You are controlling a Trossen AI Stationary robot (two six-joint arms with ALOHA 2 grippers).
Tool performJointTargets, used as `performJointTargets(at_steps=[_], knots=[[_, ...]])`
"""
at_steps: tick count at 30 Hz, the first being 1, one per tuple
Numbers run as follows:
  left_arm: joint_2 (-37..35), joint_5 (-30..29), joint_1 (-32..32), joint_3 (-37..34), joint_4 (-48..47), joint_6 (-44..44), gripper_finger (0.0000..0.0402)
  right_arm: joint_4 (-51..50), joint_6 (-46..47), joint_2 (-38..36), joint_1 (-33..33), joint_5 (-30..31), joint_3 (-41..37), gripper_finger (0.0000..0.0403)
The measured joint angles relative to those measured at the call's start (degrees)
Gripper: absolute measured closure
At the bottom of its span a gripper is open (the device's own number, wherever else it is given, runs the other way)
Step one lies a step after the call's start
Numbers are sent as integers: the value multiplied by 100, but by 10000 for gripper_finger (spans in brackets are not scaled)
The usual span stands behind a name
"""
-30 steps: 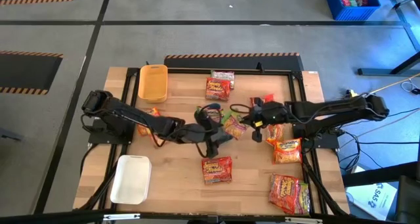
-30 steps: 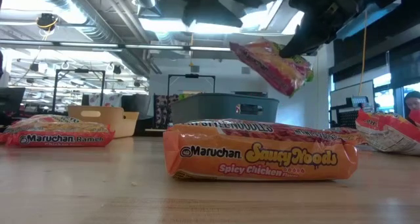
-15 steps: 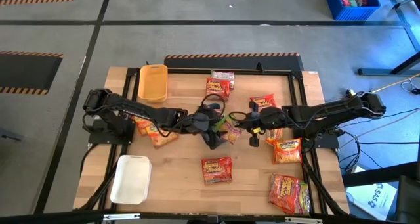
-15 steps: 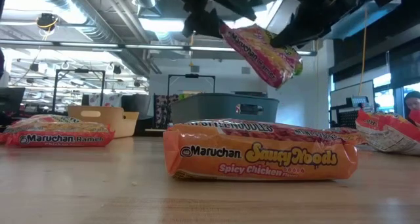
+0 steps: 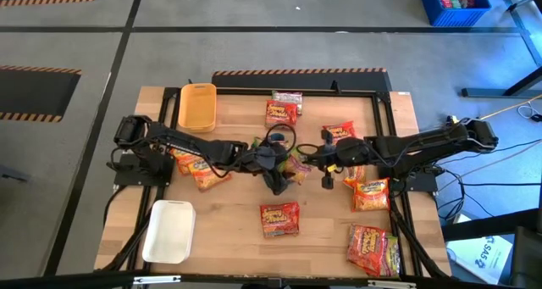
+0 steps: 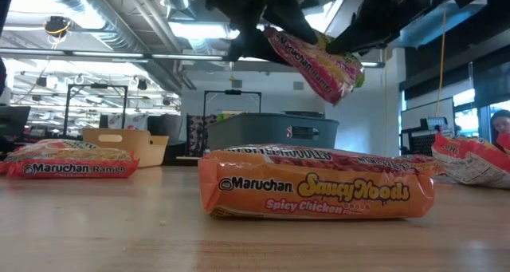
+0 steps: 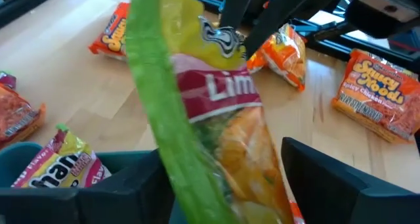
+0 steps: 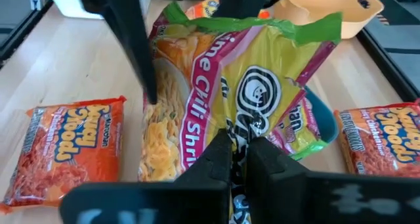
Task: Sort Maruchan noodles
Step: Put the green noodles into the blue bin
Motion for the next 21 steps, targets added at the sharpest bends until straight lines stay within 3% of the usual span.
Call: performJointTargets(at_steps=[11,17,21], knots=[[-2,-21,9,0,-11,186,238,170,-2,-2,-2,-235,0,392],[-2,-215,-31,0,-24,403,251,243,333,-2,-7,-215,-2,388],[-29,-314,-66,7,-396,500,253,-557,341,-2,0,-43,312,349]])
